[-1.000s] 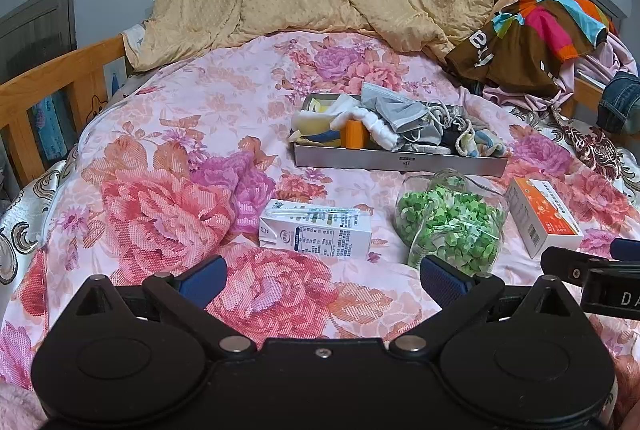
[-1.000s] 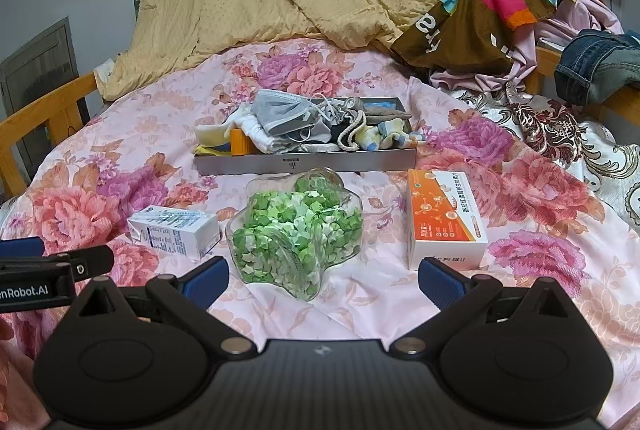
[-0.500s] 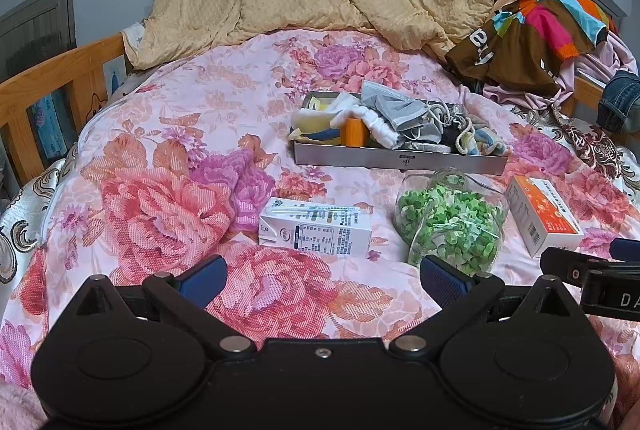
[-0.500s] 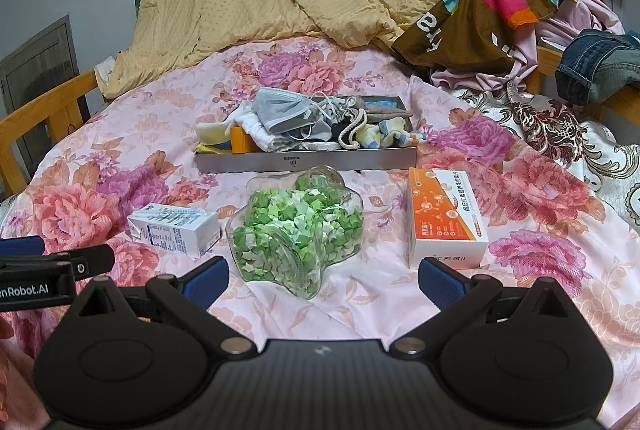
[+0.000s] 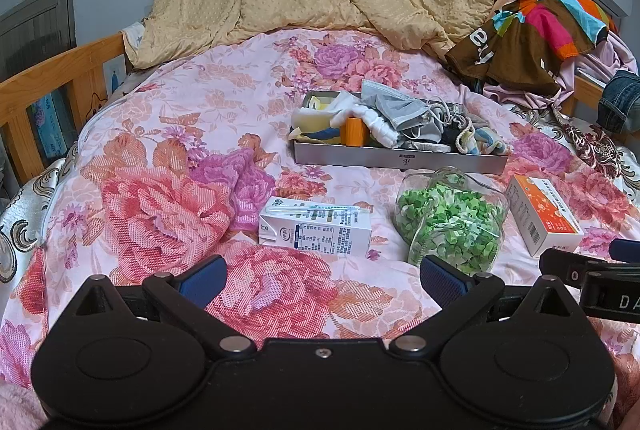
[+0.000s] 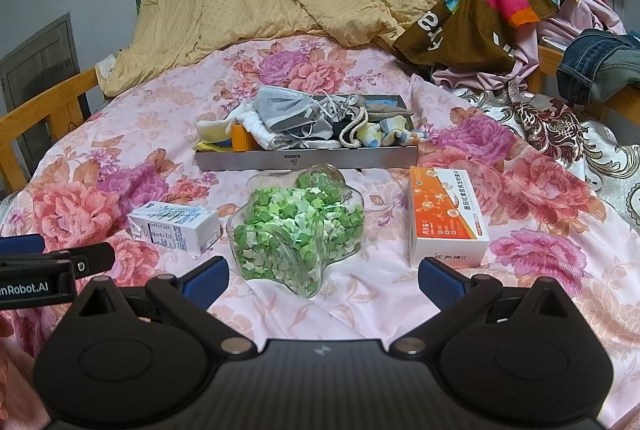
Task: Organize soft objects
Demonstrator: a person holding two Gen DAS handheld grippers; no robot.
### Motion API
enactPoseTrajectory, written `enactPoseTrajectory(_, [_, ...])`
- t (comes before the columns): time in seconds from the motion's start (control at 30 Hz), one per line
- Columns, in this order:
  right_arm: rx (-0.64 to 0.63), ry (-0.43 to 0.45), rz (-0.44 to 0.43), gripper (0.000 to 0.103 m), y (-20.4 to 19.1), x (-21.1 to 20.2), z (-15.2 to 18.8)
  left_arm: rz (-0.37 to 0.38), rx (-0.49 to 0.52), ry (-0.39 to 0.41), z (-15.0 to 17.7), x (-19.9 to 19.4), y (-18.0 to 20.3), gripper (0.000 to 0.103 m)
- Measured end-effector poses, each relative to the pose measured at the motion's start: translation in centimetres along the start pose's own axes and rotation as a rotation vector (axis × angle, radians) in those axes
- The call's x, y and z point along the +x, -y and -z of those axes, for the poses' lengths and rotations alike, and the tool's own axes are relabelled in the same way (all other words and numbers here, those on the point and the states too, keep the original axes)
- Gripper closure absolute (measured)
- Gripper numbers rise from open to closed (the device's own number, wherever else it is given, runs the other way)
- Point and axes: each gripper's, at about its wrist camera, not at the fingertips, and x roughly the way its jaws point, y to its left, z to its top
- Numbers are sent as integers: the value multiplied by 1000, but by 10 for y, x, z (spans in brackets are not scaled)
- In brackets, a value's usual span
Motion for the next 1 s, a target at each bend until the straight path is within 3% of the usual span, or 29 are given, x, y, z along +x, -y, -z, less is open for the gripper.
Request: enactPoseTrajectory(1.0, [-6,-10,1,0,-2,-1,2,4,8,-12,3,1,1,1])
